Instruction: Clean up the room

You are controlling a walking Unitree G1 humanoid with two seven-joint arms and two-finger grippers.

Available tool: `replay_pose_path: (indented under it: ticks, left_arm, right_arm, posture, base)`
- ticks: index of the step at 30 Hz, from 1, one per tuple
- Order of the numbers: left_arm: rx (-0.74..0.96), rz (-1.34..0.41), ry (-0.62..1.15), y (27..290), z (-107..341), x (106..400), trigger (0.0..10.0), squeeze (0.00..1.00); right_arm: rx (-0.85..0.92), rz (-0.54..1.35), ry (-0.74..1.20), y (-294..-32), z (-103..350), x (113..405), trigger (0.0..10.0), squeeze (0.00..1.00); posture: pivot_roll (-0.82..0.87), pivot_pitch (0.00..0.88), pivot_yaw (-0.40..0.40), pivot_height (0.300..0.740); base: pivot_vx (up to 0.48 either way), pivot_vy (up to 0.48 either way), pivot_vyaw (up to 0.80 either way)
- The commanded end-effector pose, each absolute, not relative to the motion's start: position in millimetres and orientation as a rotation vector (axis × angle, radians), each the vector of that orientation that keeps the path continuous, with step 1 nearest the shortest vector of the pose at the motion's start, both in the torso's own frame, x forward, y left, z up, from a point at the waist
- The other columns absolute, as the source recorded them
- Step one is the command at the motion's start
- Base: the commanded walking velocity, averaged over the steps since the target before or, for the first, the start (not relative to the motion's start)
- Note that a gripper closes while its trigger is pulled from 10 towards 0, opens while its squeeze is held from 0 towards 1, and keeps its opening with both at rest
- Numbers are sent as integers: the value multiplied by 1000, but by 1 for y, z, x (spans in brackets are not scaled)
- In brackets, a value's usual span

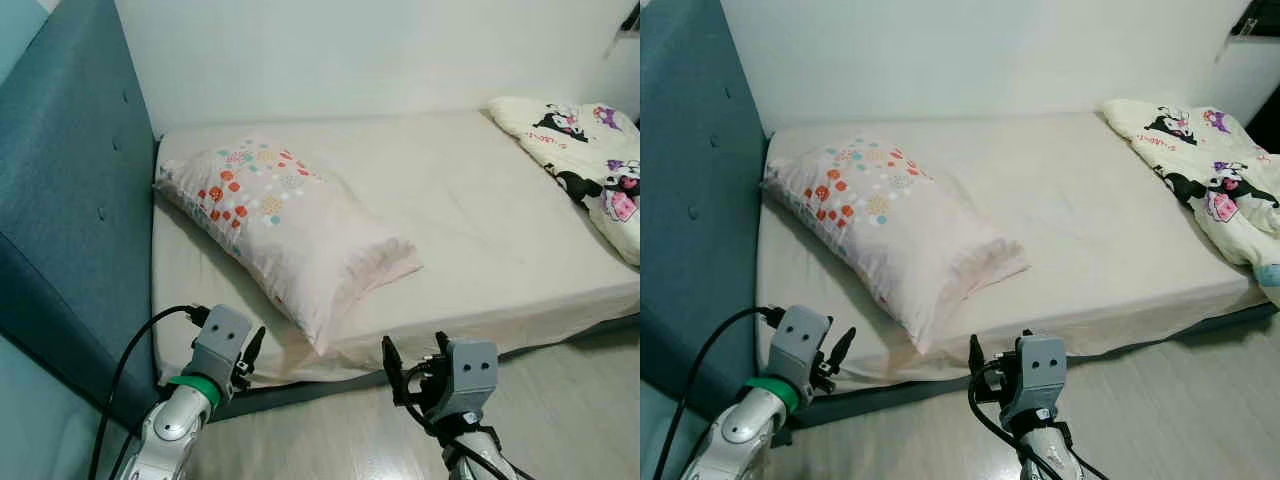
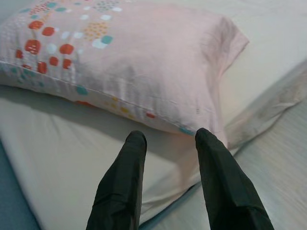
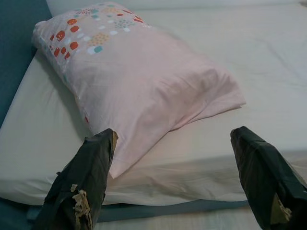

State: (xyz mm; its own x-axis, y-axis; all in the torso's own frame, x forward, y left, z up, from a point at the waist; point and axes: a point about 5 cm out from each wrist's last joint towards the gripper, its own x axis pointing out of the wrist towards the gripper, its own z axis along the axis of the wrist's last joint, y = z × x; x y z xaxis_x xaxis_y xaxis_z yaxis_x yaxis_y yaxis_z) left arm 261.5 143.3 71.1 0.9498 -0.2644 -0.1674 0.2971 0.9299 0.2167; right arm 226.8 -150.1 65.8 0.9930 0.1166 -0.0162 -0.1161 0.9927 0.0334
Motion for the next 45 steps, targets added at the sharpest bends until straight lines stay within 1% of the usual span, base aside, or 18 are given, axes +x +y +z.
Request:
replay_pose_path:
  ticks: [1,9,14,17,20,23,33,45]
  left_arm:
    - [240,-314,161,139,65,259,10000,0]
    - [257,-311,165,142,62,257,10000,0]
    - [208,-282,217,146,59,261,10000,0]
    - [180,-269,236,144,58,263,10000,0]
    - [163,-300,247,135,56,263,10000,0]
    - [162,-317,242,133,55,263,10000,0]
    - [177,-328,242,134,52,261,10000,0]
    - [175,-332,241,134,51,261,10000,0]
  right_arm:
    - [32,112,33,-152,62,223,10000,0]
    - [38,126,43,-150,58,224,10000,0]
    - [46,125,47,-147,57,229,10000,0]
    - [43,119,38,-148,59,229,10000,0]
    - [47,94,52,-155,58,225,10000,0]
    - [40,88,61,-159,56,224,10000,0]
    - [45,119,53,-154,56,229,10000,0]
    - [69,116,51,-156,55,228,10000,0]
  posture:
    - [-6,55,-6,740]
    - [25,40,-6,740]
    - [25,37,-5,740]
    - [2,33,-3,740]
    - [-21,21,-11,740]
    - [-20,15,-15,740]
    - [-6,0,-23,740]
    - [-2,0,-18,740]
  base:
    - [0,0,0]
    - [0,0,0]
    - [0,0,0]
    - [0,0,0]
    - [0,0,0]
    - [0,0,0]
    - [0,0,0]
    - [0,0,0]
